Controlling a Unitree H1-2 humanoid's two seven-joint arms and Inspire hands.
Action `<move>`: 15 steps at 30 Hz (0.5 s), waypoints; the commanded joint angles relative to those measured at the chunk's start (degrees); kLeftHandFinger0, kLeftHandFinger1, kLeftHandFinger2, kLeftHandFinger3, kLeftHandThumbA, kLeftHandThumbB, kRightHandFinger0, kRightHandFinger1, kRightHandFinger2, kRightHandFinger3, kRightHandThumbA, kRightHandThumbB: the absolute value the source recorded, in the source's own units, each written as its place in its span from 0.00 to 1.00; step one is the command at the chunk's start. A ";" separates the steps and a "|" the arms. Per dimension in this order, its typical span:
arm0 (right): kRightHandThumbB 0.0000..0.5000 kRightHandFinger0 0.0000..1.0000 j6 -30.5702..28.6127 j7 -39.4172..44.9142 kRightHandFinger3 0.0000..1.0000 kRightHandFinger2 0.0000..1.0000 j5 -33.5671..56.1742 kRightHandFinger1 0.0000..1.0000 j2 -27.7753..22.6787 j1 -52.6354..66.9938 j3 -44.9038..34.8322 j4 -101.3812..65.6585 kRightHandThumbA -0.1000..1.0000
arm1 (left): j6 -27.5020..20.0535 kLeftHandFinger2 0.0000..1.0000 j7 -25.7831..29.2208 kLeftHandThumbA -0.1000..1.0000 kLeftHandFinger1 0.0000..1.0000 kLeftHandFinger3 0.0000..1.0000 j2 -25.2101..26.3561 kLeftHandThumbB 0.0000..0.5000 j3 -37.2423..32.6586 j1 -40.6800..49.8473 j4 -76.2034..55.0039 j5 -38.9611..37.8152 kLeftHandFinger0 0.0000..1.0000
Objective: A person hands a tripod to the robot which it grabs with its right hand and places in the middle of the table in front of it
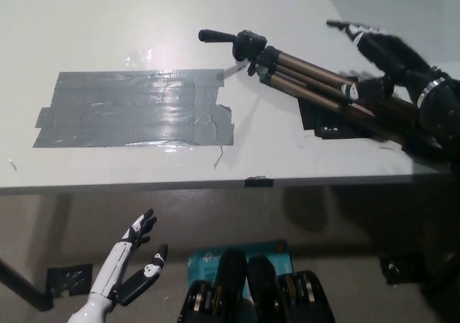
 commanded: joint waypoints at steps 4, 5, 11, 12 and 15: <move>1.00 1.00 -2.80 -10.51 1.00 1.00 1.71 1.00 -1.01 -4.08 -9.96 -12.76 0.80 | -0.06 1.00 -0.24 0.60 1.00 1.00 0.52 0.40 0.49 0.06 -1.77 -0.08 0.97; 0.97 1.00 -1.57 -9.68 1.00 1.00 3.19 1.00 -0.91 -4.28 -11.72 -17.23 0.84 | -0.24 1.00 -0.09 0.60 1.00 1.00 0.58 0.40 0.49 -0.08 -1.63 0.16 0.98; 0.91 1.00 4.82 -5.11 1.00 1.00 7.80 1.00 1.24 -2.04 -15.57 -37.94 0.84 | -1.20 1.00 0.14 0.61 1.00 1.00 0.56 0.39 0.54 -0.43 -0.66 0.15 0.97; 0.87 1.00 6.56 -4.19 1.00 1.00 9.96 1.00 2.30 0.48 -15.77 -45.30 0.84 | -1.64 1.00 0.23 0.60 1.00 1.00 0.39 0.39 0.44 -0.40 -0.25 0.16 0.96; 0.81 1.00 6.75 -4.26 1.00 1.00 12.10 1.00 4.12 8.67 -14.92 -57.35 0.91 | -1.27 1.00 -0.08 0.61 1.00 1.00 -0.25 0.40 0.08 0.66 -0.31 -0.29 0.98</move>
